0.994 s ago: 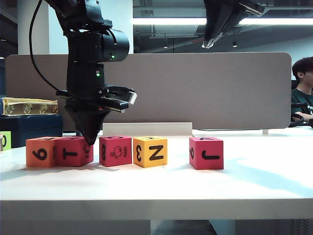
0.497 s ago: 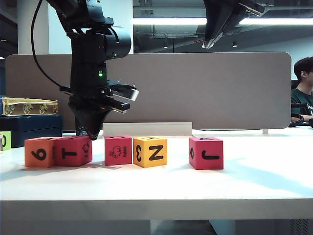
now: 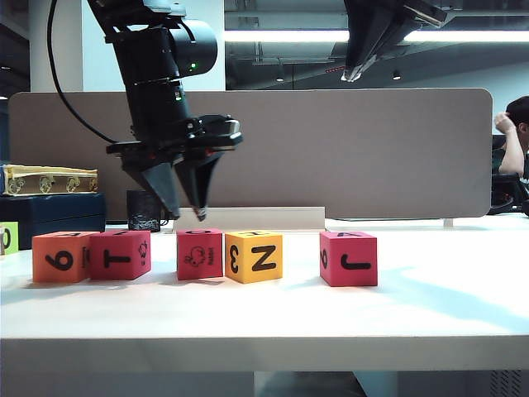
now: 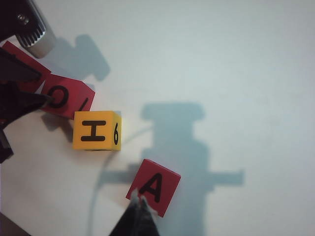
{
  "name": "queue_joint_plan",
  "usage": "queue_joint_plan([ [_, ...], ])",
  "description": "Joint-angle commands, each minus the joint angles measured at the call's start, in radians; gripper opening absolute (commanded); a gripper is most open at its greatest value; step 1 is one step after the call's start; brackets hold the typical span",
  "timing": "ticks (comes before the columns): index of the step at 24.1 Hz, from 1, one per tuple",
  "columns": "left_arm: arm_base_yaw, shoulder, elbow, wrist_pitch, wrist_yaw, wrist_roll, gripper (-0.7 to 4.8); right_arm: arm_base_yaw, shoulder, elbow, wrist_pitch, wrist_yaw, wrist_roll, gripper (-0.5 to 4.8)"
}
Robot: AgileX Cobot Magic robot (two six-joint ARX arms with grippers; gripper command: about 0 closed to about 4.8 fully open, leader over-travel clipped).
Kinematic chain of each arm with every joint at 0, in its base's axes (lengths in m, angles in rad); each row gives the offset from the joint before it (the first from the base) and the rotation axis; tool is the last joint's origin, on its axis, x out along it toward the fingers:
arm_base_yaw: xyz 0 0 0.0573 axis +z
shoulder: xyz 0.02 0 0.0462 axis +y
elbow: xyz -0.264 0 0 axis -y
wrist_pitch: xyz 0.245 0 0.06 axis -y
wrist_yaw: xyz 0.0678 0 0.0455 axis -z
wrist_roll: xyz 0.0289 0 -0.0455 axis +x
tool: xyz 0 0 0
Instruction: Select the appropriate blocks from the scattered letter blocks on the table and arrange them in a row to spell out "ALOHA".
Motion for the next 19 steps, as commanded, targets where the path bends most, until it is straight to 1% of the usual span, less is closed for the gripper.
queue_joint_plan([
  [1, -0.002, -0.003, 0.0, 0.06, 0.014, -0.05, 1.92, 0.003, -0.006, 0.003, 0.014, -0.002, -0.003, -0.05],
  [4, -0.002, -0.003, 0.0, 0.077, 0.014, -0.05, 1.92, 0.003, -0.006, 0.003, 0.014, -0.002, -0.003, -0.05],
  [7, -0.01, -0.003, 0.0, 0.059, 0.019, -0.034, 1.92, 0.003, -0.006, 0.003, 0.014, -0.002, -0.003, -0.05],
  [11, -0.015, -0.004, 0.0, 0.027, 0.033, 0.082, 1.98, 0.003, -0.006, 0.003, 0.014, -0.002, -0.003, -0.05],
  [12, -0.015, -0.003, 0.0, 0.01, 0.032, 0.082, 2.54, 0.003, -0.006, 0.003, 0.015, -0.002, -0.003, -0.05],
  [13, -0.015, -0.003, 0.0, 0.012, 0.03, 0.074, 2.99, 0.003, -0.006, 0.003, 0.016, -0.002, -0.003, -0.05],
  [14, -0.015, -0.003, 0.0, 0.018, 0.029, 0.067, 3.12, 0.003, -0.006, 0.003, 0.017, -0.002, -0.003, -0.05],
  [17, -0.015, -0.003, 0.0, 0.029, 0.03, 0.064, 3.12, 0.003, -0.006, 0.003, 0.016, -0.002, -0.003, -0.05],
  [19, -0.015, -0.003, 0.0, 0.021, 0.03, 0.032, 3.12, 0.003, -0.006, 0.003, 0.016, -0.002, -0.003, -0.05],
])
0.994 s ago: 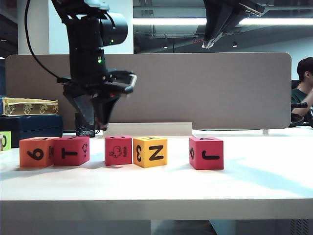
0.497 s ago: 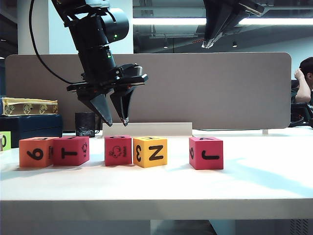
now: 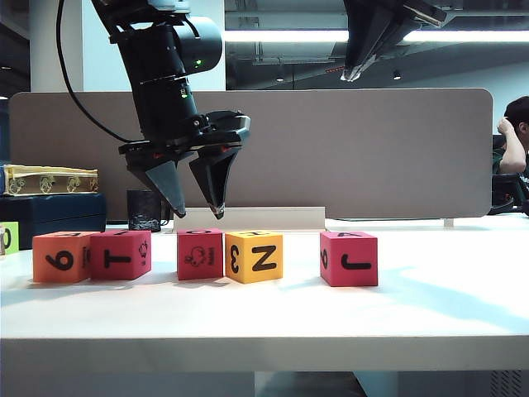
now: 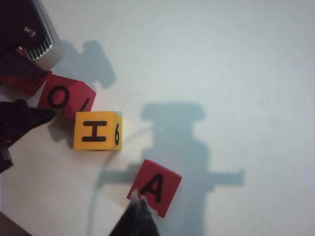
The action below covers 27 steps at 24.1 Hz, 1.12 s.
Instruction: Select the appropriate blocks from the scattered letter blocks on the table and arrange them in a row to spell out "ALOHA".
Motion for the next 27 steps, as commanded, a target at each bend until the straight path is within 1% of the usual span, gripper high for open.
queue_joint_plan([
  [1, -0.001, -0.003, 0.0, -0.003, 0.001, -0.058, 3.12, 0.002, -0.006, 0.003, 0.016, -0.002, -0.003, -0.05],
  [2, -0.001, -0.003, 0.0, -0.009, 0.003, -0.082, 3.12, 0.002, -0.006, 0.003, 0.015, -0.002, -0.003, -0.05],
  [3, -0.001, -0.003, 0.0, -0.012, 0.005, -0.087, 3.12, 0.002, -0.006, 0.003, 0.015, -0.002, -0.003, -0.05],
  [6, -0.001, -0.003, 0.0, -0.021, 0.005, -0.061, 3.12, 0.002, -0.006, 0.003, 0.016, -0.002, -0.003, -0.05],
  [10, -0.001, -0.003, 0.0, -0.025, 0.005, -0.085, 3.11, 0.002, -0.006, 0.003, 0.016, -0.002, -0.003, -0.05],
  [18, -0.001, -0.003, 0.0, -0.027, 0.013, -0.236, 3.15, 0.002, -0.006, 0.003, 0.015, -0.006, -0.003, -0.05],
  [19, -0.001, -0.003, 0.0, -0.027, 0.024, -0.264, 3.15, 0.003, -0.007, 0.003, 0.013, -0.019, -0.002, -0.05],
  [20, -0.002, -0.003, 0.0, -0.027, 0.043, -0.31, 3.15, 0.005, -0.01, 0.003, 0.005, -0.05, 0.003, -0.05],
  [21, -0.002, -0.003, 0.0, -0.027, 0.072, -0.364, 3.15, 0.019, -0.018, 0.003, -0.01, -0.053, 0.002, -0.05],
  [23, -0.001, -0.003, 0.0, -0.027, 0.09, -0.397, 3.15, 0.037, -0.031, 0.003, -0.024, -0.053, 0.001, -0.05],
  [27, -0.002, -0.003, 0.0, -0.03, 0.094, -0.42, 3.15, 0.091, -0.074, 0.003, -0.034, -0.046, -0.007, -0.05],
])
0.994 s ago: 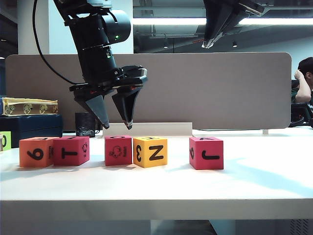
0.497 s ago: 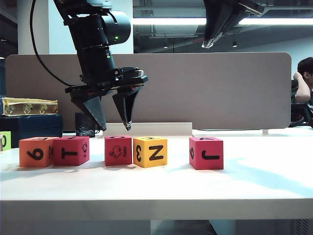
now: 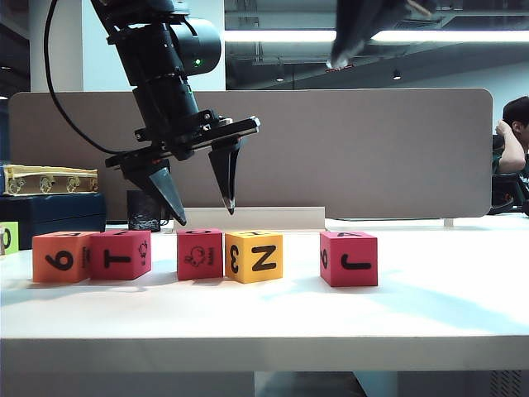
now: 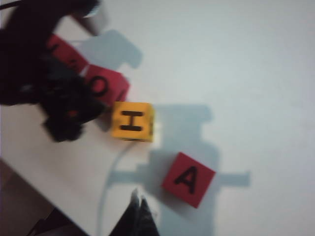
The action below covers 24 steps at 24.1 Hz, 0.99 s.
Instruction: Select the appropriate blocks from the scattered letter blocks on the table and arrange them in a row to spell out "ALOHA".
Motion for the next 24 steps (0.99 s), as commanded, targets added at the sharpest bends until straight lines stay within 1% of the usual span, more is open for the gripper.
queue_joint_plan([
  [1, -0.002, -0.003, 0.0, -0.005, -0.002, -0.024, 3.15, 0.039, -0.044, 0.005, 0.005, -0.001, -0.011, -0.05],
  [6, -0.002, -0.003, 0.0, -0.037, -0.09, -0.025, 3.15, 0.103, -0.104, 0.005, 0.002, 0.006, -0.015, -0.05],
  [10, -0.002, 0.004, 0.0, 0.003, -0.089, -0.054, 3.18, 0.155, -0.126, 0.005, -0.017, 0.006, -0.024, -0.05],
  [11, -0.002, 0.01, 0.0, 0.006, -0.085, -0.058, 3.49, 0.168, -0.128, 0.005, -0.021, 0.007, -0.027, -0.05],
  [13, -0.002, 0.025, 0.0, 0.009, -0.087, -0.058, 3.51, 0.183, -0.13, 0.005, -0.024, 0.022, -0.03, -0.05],
  [16, -0.002, 0.058, 0.0, 0.027, -0.087, -0.06, 3.51, 0.183, -0.136, 0.005, -0.029, 0.029, -0.033, -0.05],
  [22, -0.002, 0.063, 0.0, 0.046, -0.092, -0.058, 3.43, 0.182, -0.14, 0.005, -0.031, 0.033, -0.033, -0.05],
  [24, -0.002, 0.063, 0.0, 0.039, -0.114, -0.057, 3.39, 0.182, -0.14, 0.005, -0.03, 0.033, -0.033, -0.05],
])
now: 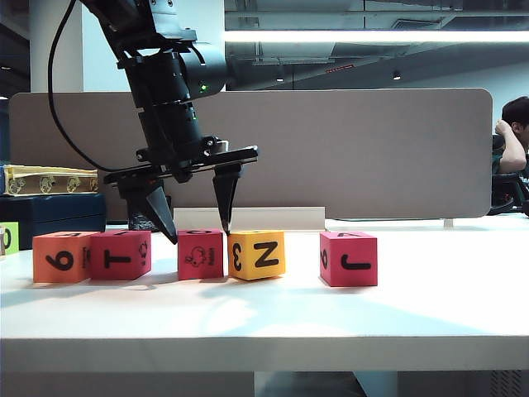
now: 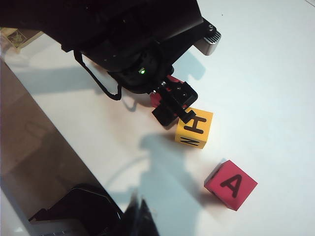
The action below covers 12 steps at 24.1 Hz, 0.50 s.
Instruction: Select the appropriate blocks from the scattered letter blocks on the table and arrange them in a row to spell out "ALOHA".
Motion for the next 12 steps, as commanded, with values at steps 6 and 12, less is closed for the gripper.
queue_joint_plan([
  [6, -0.002, 0.002, -0.001, -0.038, -0.051, 0.029, 3.31, 0.0, -0.006, 0.003, 0.008, 0.003, -0.003, -0.05],
  [12, -0.002, 0.001, -0.001, -0.062, -0.071, 0.07, 2.68, 0.0, -0.006, 0.003, 0.008, 0.003, -0.003, -0.05],
])
